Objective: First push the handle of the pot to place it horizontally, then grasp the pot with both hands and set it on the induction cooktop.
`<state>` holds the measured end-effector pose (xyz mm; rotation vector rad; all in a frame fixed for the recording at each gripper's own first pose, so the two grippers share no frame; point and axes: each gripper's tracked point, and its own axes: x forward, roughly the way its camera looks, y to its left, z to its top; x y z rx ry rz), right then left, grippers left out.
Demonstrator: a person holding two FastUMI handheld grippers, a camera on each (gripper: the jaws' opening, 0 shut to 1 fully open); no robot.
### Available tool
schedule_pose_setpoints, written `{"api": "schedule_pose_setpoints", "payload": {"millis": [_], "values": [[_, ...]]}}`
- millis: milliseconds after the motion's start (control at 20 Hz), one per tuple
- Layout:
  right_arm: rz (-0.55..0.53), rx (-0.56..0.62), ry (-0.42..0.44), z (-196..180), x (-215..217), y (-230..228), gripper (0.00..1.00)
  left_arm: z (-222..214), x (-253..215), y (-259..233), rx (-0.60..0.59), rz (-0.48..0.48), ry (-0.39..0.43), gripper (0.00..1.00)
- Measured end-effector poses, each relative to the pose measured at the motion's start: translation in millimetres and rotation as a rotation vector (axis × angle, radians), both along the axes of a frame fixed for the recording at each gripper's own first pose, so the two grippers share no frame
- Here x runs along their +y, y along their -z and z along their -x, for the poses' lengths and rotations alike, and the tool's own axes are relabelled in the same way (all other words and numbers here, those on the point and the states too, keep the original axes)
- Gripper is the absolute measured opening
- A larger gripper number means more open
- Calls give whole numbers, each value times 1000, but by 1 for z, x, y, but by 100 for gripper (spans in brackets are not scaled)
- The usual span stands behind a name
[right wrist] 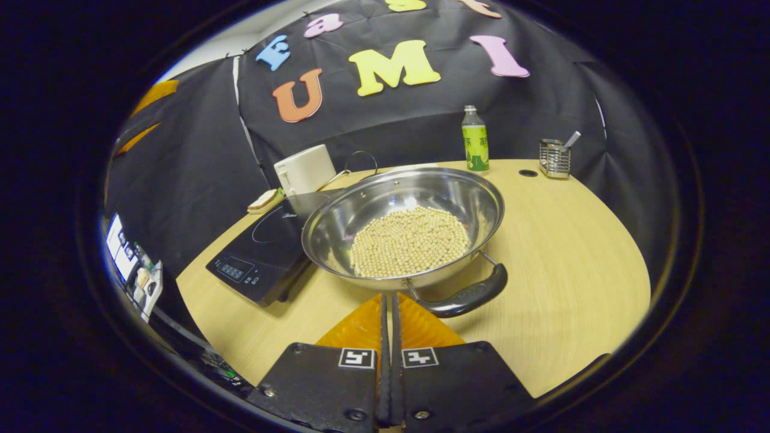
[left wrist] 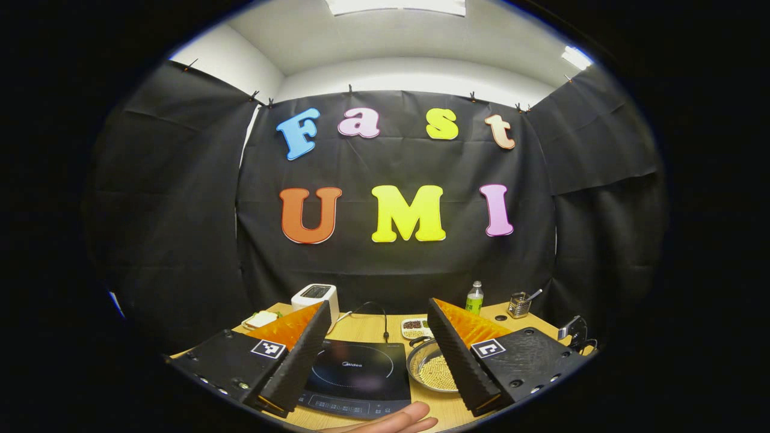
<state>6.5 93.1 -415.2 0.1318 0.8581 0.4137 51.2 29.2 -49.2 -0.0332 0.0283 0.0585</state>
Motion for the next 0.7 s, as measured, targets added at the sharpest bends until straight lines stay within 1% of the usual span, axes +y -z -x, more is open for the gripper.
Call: {"api": "schedule_pose_setpoints", "payload": {"millis": [100,200,350,400,450,550,600,700], "values": [[1,12,9,-5,-7,1,4,-14,-5,-5,4,-9,11,96],[8,21,-1,-10,-12,1,4,-24,-6,-17,-17,-8,5,96],[52,9,8,-23,-29,0,4,-37,-15,-25,-37,-17,11,96],[64,2,6,-25,-31,0,0,-41,-17,-25,-36,-21,13,96],[73,0,-2,-29,-33,1,4,-43,-18,-23,-32,-26,13,96],[102,-4,-17,-35,-39,3,4,-48,-21,-19,-25,-30,10,96],[116,-6,-24,-37,-43,4,0,-51,-21,-15,-18,-29,10,96],[135,-11,-31,-42,-48,5,1,-54,-18,-8,-3,-22,3,96]]}}
